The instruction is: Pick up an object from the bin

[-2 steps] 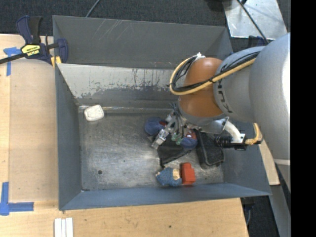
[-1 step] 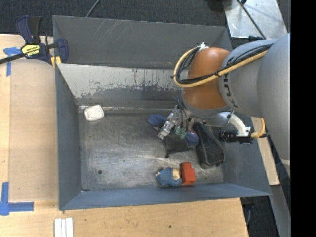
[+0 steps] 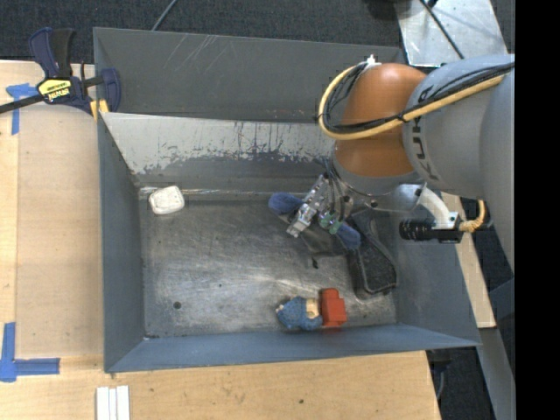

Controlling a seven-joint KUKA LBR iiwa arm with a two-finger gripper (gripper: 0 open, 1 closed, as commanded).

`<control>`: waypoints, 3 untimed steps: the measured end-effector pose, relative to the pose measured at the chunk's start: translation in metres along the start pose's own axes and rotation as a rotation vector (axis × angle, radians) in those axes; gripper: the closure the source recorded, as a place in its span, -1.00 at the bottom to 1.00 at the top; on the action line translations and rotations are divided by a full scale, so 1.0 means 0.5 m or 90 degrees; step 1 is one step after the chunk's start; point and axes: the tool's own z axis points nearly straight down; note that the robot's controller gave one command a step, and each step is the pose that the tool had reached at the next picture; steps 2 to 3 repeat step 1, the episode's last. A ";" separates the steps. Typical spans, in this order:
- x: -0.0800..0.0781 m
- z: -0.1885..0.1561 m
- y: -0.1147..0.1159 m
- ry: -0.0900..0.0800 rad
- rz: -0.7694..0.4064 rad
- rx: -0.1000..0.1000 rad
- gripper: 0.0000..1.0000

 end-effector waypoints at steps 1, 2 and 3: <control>-0.004 -0.084 0.001 0.000 -0.002 0.000 1.00; -0.004 -0.084 0.001 0.000 -0.002 0.000 1.00; -0.004 -0.084 0.001 0.000 -0.002 0.000 1.00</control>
Offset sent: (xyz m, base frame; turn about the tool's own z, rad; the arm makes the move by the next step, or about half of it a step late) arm 0.0001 0.0000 0.0391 0.0000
